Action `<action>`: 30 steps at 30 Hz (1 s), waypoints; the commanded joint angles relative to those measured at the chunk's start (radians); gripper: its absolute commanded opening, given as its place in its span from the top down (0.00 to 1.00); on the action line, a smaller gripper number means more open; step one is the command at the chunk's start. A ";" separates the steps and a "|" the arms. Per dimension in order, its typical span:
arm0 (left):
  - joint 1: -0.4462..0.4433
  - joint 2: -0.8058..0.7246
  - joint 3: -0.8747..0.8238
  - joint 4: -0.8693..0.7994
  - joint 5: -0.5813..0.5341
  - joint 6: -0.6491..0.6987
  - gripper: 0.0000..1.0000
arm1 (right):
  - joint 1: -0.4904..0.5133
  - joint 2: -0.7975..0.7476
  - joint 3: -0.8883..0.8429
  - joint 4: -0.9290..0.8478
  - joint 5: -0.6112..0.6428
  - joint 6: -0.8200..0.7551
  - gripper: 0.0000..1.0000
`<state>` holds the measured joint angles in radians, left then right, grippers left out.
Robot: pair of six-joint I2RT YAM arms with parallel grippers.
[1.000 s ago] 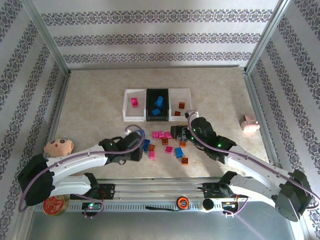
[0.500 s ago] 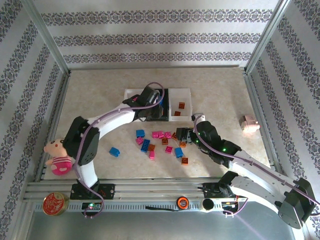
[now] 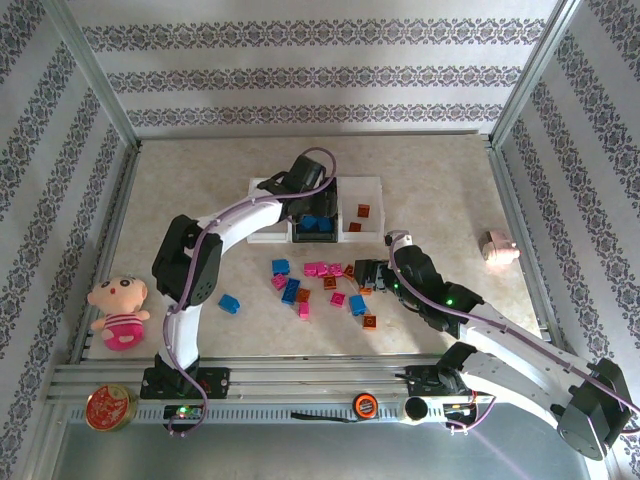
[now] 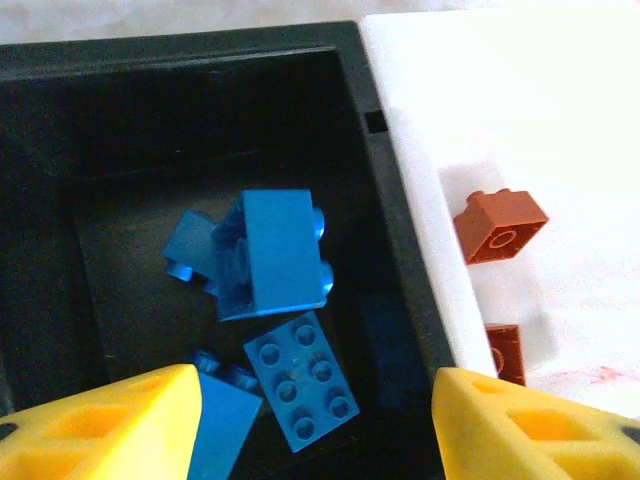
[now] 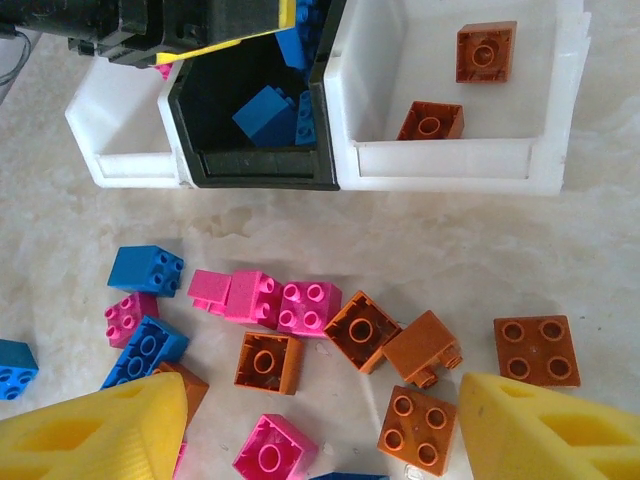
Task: Sort the legos into containers by color
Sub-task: Place the lego in the container, then pick up the lego from the bottom-center of the table.
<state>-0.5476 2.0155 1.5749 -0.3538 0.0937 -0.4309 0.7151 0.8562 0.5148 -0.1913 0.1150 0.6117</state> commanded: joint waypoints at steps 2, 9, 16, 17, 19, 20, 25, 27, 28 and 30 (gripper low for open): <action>0.010 -0.144 -0.093 0.073 0.060 -0.041 0.29 | -0.007 0.011 0.012 -0.040 -0.029 0.002 0.27; 0.009 -0.478 -0.457 0.250 0.116 -0.116 0.01 | 0.025 0.119 0.027 -0.121 -0.061 0.008 0.28; 0.001 -0.791 -0.801 0.321 0.086 -0.151 0.00 | 0.101 0.303 0.048 -0.148 -0.040 0.027 0.28; 0.000 -0.833 -0.845 0.325 0.078 -0.156 0.00 | 0.116 0.322 0.056 -0.157 -0.030 0.028 0.28; 0.000 -0.909 -0.907 0.314 0.066 -0.161 0.00 | 0.142 0.349 0.070 -0.179 -0.007 0.029 0.29; 0.000 -0.944 -0.928 0.300 0.054 -0.161 0.00 | 0.152 0.361 0.074 -0.183 -0.005 0.029 0.30; 0.000 -1.065 -0.995 0.251 0.014 -0.164 0.00 | 0.174 0.405 0.089 -0.178 -0.009 0.028 0.34; 0.000 -1.091 -1.008 0.241 0.002 -0.167 0.00 | 0.177 0.437 0.101 -0.172 -0.018 0.025 0.37; 0.000 -1.100 -1.013 0.235 -0.004 -0.168 0.00 | 0.178 0.452 0.106 -0.169 -0.021 0.023 0.38; -0.001 -1.115 -1.012 0.213 -0.020 -0.173 0.00 | 0.179 0.479 0.115 -0.162 -0.026 0.023 0.40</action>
<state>-0.5423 0.9230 0.5724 -0.0998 0.1154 -0.5854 0.8818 1.3075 0.6018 -0.3485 0.0818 0.6304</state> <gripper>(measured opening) 0.997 0.608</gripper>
